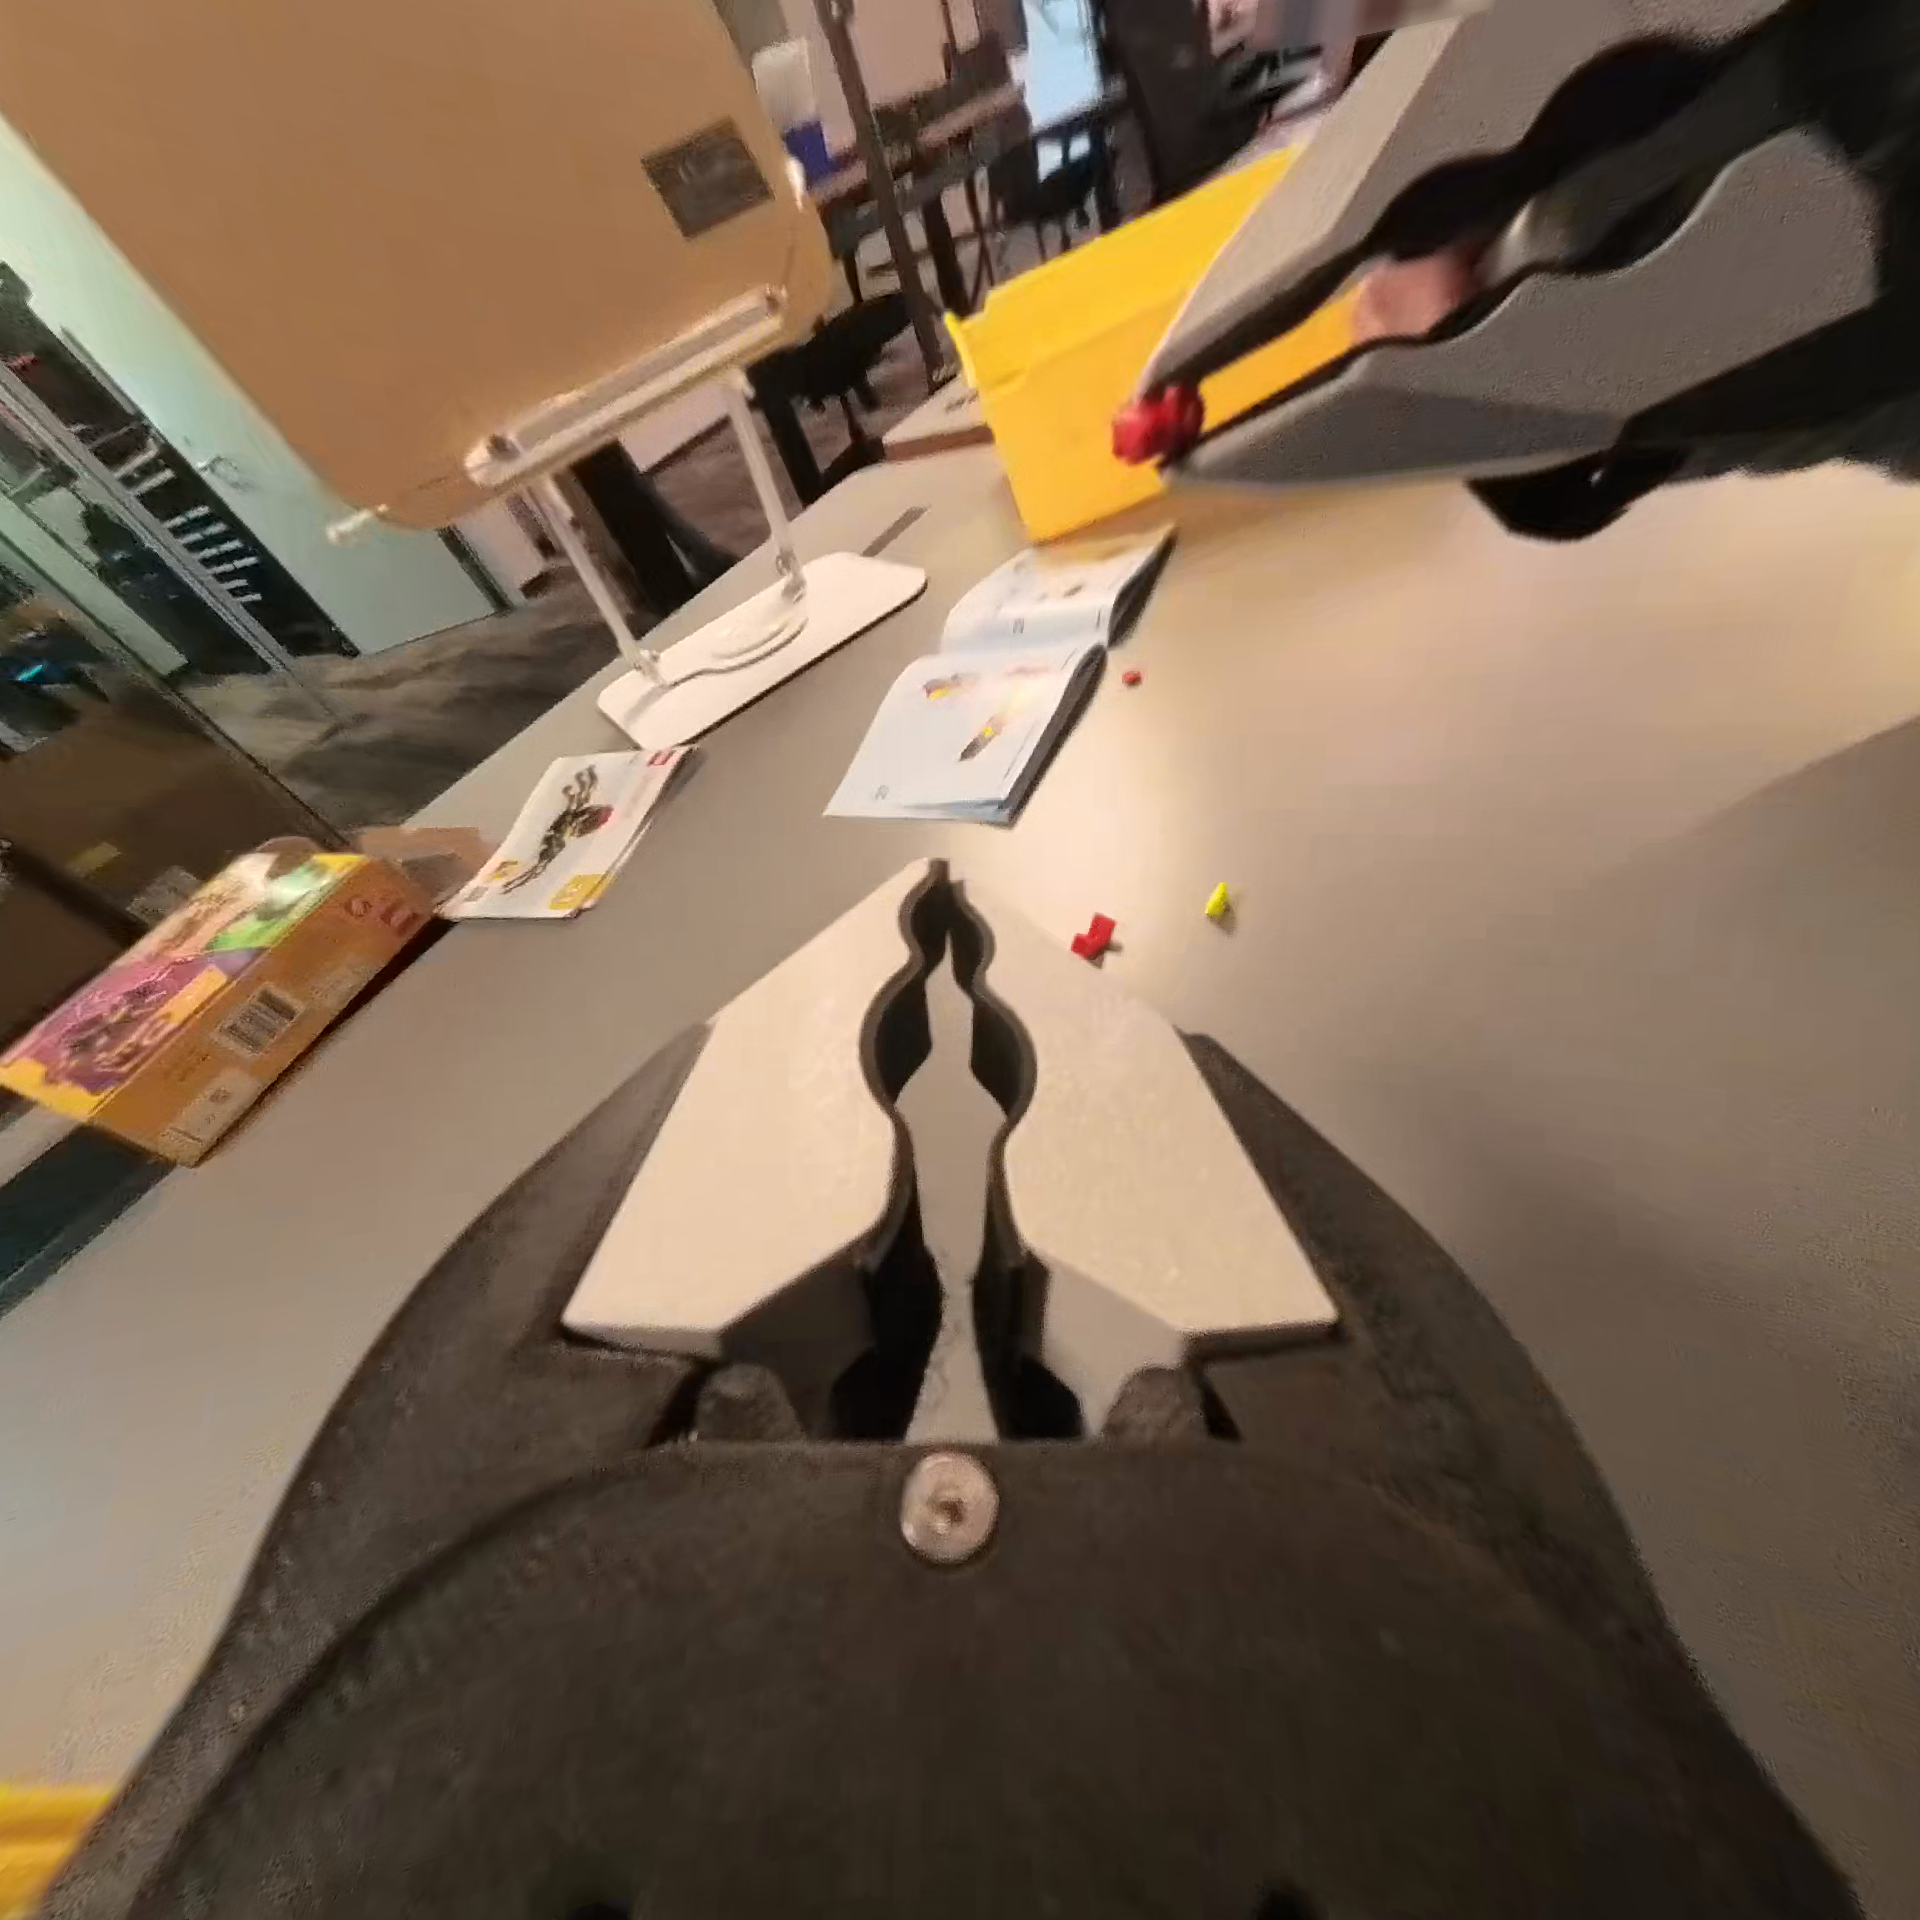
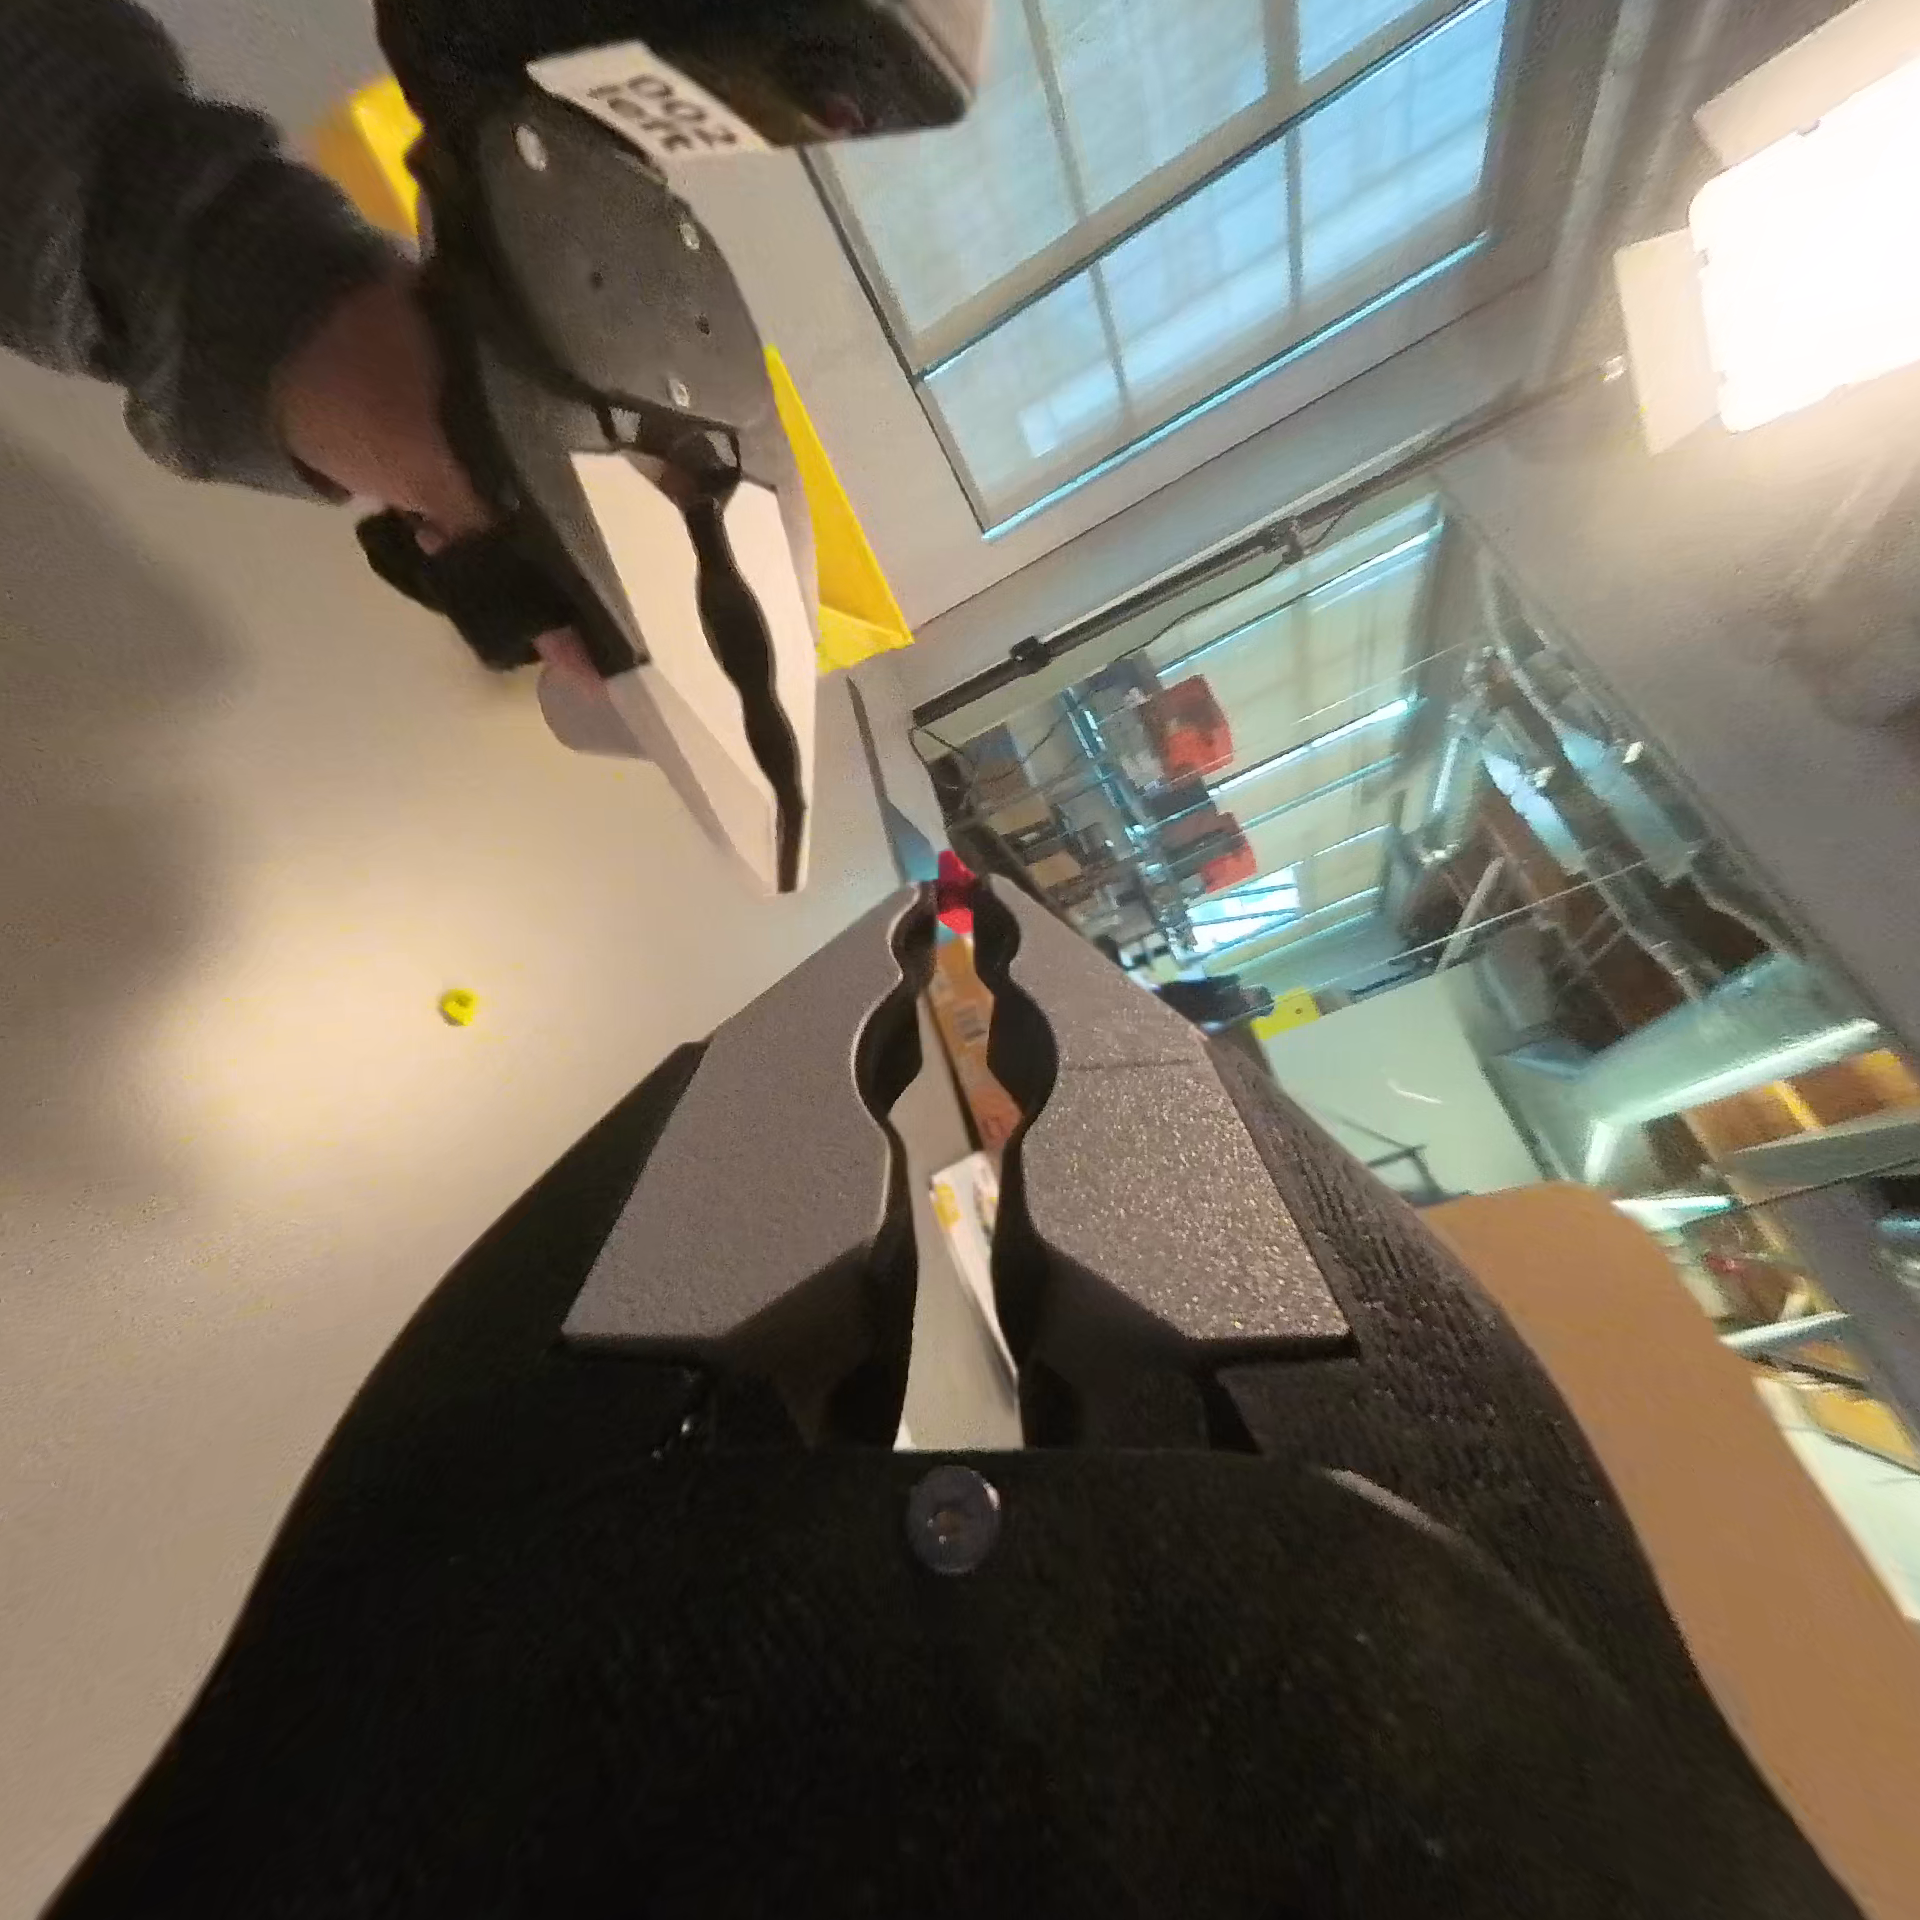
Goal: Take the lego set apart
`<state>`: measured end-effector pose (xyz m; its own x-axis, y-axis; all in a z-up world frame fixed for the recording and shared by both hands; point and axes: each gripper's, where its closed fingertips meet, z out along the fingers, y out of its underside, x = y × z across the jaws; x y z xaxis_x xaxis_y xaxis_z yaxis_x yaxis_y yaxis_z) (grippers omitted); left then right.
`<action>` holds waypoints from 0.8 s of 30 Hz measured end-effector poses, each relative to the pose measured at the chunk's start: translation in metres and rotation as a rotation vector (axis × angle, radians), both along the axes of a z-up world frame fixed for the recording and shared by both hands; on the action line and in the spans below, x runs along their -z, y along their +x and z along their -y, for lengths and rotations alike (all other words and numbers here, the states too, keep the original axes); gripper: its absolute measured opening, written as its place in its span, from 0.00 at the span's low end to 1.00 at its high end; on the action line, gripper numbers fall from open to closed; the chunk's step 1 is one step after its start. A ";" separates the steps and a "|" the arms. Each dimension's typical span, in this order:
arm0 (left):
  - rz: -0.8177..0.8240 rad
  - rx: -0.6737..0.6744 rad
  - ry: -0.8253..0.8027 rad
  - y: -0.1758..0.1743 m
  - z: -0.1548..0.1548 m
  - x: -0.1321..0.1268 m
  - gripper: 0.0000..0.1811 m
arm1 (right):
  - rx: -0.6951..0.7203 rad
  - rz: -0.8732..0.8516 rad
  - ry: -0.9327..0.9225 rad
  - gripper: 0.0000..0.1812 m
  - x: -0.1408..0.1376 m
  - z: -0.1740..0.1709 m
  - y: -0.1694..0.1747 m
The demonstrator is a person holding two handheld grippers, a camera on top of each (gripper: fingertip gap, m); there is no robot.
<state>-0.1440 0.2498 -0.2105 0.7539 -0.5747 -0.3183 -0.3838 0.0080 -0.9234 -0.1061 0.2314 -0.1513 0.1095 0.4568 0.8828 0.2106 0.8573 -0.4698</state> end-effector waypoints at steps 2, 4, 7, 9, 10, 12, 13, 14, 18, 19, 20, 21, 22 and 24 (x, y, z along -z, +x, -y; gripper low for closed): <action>0.004 -0.032 0.027 -0.007 0.003 -0.008 0.00 | -0.033 0.000 -0.088 0.02 -0.002 0.001 -0.004; 0.044 0.009 0.091 -0.004 0.015 -0.027 0.00 | -0.106 0.011 -0.187 0.02 -0.003 0.009 -0.010; 0.020 0.157 0.220 0.012 0.043 -0.055 0.11 | -0.288 0.108 -0.459 0.02 0.002 0.032 -0.023; -0.065 0.201 0.254 0.016 0.053 -0.059 0.11 | -0.384 0.153 -0.603 0.02 -0.001 0.043 -0.027; -0.093 0.219 0.269 0.016 0.058 -0.062 0.10 | -0.426 0.170 -0.658 0.02 -0.004 0.047 -0.028; -0.115 0.262 0.275 0.017 0.067 -0.065 0.07 | -0.492 0.206 -0.736 0.02 -0.007 0.055 -0.029; -0.123 0.275 0.272 0.016 0.071 -0.065 0.07 | -0.514 0.225 -0.759 0.03 -0.008 0.058 -0.030; -0.133 0.287 0.271 0.016 0.074 -0.065 0.06 | -0.531 0.238 -0.779 0.03 -0.008 0.061 -0.032; -0.137 0.333 0.281 0.015 0.085 -0.066 0.02 | -0.605 0.275 -0.871 0.03 -0.011 0.070 -0.034; -0.148 0.335 0.283 0.014 0.087 -0.065 0.02 | -0.615 0.288 -0.888 0.03 -0.010 0.072 -0.035; -0.161 0.333 0.290 0.013 0.088 -0.065 0.02 | -0.628 0.301 -0.904 0.03 -0.010 0.074 -0.035; -0.171 0.335 0.297 0.013 0.091 -0.065 0.02 | -0.646 0.313 -0.923 0.02 -0.010 0.077 -0.036; -0.174 0.330 0.294 0.012 0.093 -0.067 0.02 | -0.658 0.319 -0.939 0.02 -0.011 0.079 -0.036; -0.164 0.271 0.287 0.007 0.092 -0.071 0.02 | -0.650 0.284 -0.912 0.02 -0.017 0.078 -0.042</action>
<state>-0.1368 0.1580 -0.1391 0.5138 -0.6156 -0.5976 -0.4743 0.3766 -0.7957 -0.1477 0.1534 -0.1347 -0.5294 0.8348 0.1509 0.0513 0.2090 -0.9766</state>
